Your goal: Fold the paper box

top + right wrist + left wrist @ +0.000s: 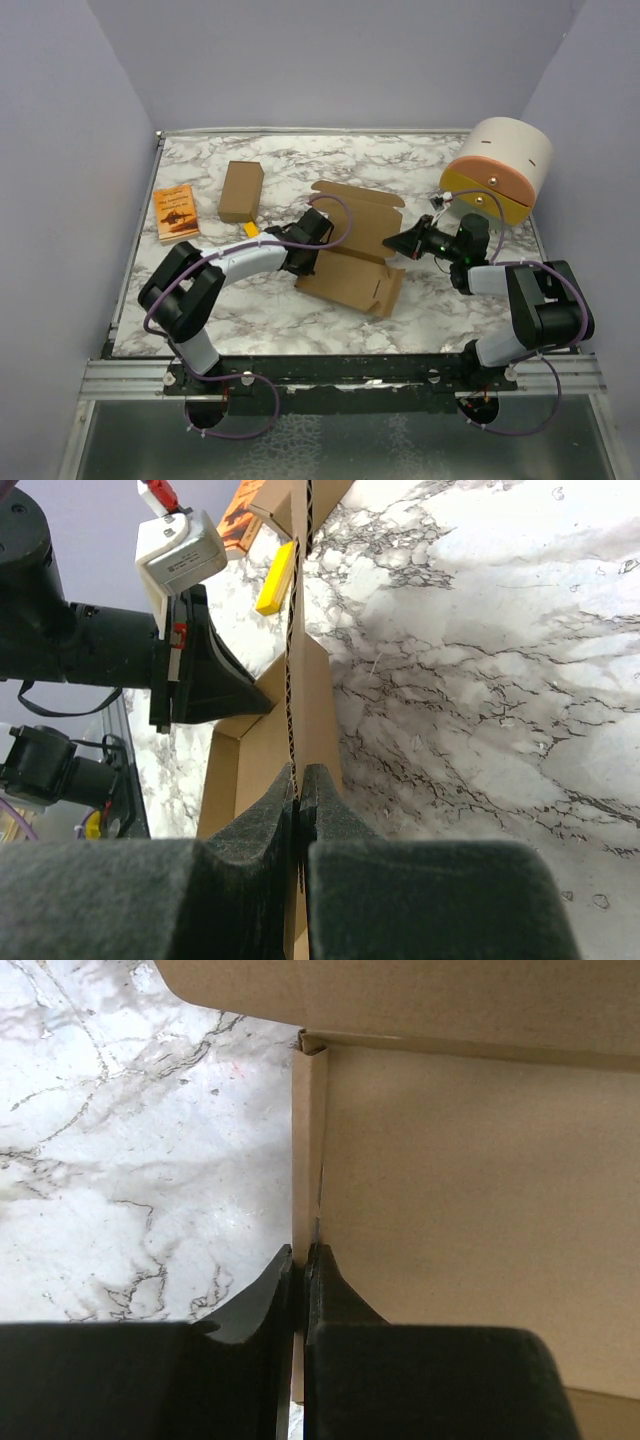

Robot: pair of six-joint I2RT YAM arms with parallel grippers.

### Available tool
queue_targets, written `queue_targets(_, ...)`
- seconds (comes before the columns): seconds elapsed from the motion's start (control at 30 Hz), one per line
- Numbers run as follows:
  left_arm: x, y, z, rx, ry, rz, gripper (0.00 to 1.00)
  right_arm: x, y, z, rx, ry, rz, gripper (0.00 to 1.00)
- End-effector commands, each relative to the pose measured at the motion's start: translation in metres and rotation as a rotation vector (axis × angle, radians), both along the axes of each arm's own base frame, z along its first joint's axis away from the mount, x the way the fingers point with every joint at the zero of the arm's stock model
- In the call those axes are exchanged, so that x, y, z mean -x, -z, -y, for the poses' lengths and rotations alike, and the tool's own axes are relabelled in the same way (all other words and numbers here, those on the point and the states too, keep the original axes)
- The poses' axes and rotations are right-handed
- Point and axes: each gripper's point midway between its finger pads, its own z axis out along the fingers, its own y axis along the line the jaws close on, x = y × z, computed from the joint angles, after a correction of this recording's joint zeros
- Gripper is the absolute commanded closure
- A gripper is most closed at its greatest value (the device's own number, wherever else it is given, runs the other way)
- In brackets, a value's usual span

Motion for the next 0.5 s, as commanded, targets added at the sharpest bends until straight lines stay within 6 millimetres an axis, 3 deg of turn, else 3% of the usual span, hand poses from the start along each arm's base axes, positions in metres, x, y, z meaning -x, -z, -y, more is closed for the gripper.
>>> queue_targets(0.0, -0.002, 0.002, -0.022, -0.109, -0.03, 0.03, 1.0, -0.006, -0.014, -0.003, -0.003, -0.005, 0.067, 0.99)
queue_targets(0.1, -0.003, -0.006, -0.011, -0.029, -0.032, 0.05, 0.76, -0.007, -0.013, -0.003, -0.003, -0.004, 0.066, 0.99)
queue_targets(0.2, -0.008, -0.018, -0.007, 0.028, -0.047, 0.079, 0.63, -0.007, -0.013, -0.003, -0.002, -0.004, 0.066, 0.99)
queue_targets(0.3, -0.015, -0.035, -0.002, 0.093, -0.06, 0.119, 0.59, -0.007, -0.013, -0.003, -0.001, -0.005, 0.068, 0.99)
queue_targets(0.47, -0.019, -0.047, 0.0, 0.161, -0.076, 0.143, 0.59, -0.007, -0.014, -0.003, 0.0, -0.005, 0.07, 0.99)
